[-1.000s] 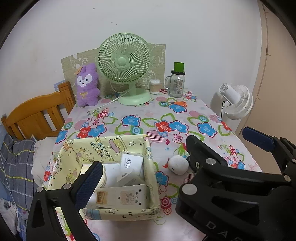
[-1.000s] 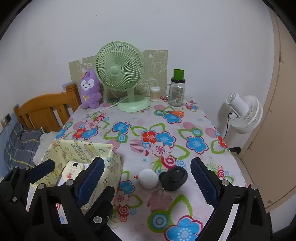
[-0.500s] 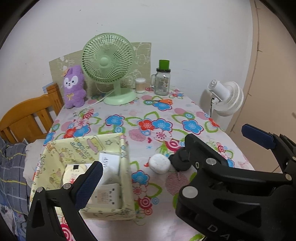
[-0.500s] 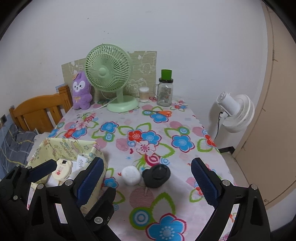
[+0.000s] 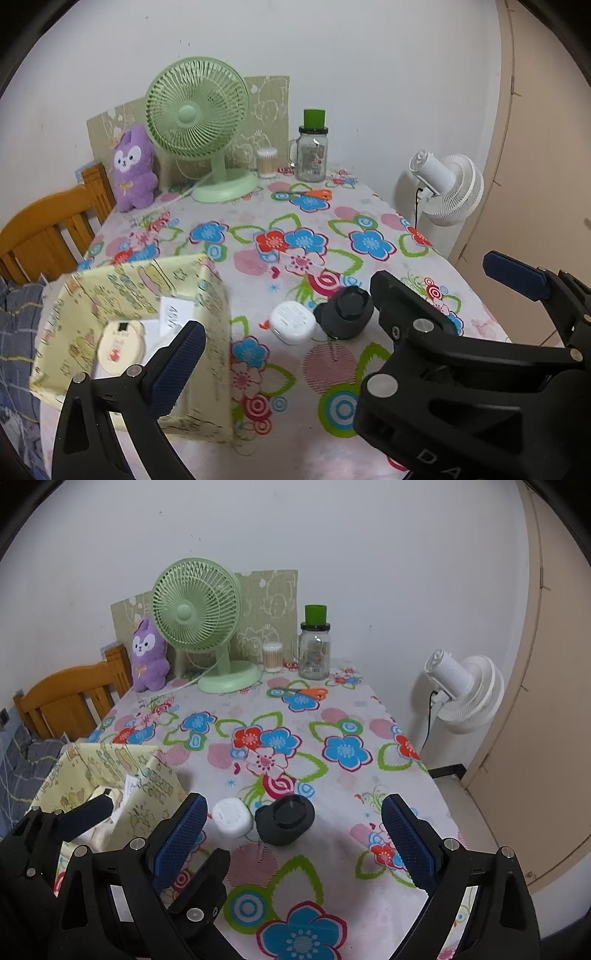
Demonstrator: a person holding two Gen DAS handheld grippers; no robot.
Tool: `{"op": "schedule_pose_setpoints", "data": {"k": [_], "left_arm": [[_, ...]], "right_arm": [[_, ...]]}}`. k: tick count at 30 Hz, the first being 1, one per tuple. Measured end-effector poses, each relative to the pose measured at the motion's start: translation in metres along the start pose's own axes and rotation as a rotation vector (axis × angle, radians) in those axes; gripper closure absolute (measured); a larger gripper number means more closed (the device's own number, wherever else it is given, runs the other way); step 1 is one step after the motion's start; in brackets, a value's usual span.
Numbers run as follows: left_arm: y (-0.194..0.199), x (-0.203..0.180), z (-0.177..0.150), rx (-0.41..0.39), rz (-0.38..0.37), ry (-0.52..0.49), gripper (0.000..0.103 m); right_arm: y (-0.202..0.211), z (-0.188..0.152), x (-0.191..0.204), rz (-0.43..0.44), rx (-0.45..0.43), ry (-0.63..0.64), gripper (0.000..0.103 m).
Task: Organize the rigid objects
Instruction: 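Grasp the white rounded puck with the left tool while the right tool grasps the black round cap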
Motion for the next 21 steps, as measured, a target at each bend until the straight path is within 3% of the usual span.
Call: {"op": "schedule_pose_setpoints", "data": {"k": [16,21], "left_arm": [[-0.036,-0.027,-0.021,0.057,-0.036,-0.024,0.000],[-0.045,-0.039,-0.027,0.059,-0.015,-0.051,0.000]], "right_arm": [[-0.028,-0.024,-0.024,-0.001,0.040,0.020,0.006],[-0.039,-0.032,-0.032,0.001,0.047,0.026,0.006]]}}
Point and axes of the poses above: each gripper's, at about its wrist camera, not at the fingertips, and y roughly against the way its jaws point, x to its left, z to its top, the point moved 1 cm from there along -y, roughly the way its jaws point
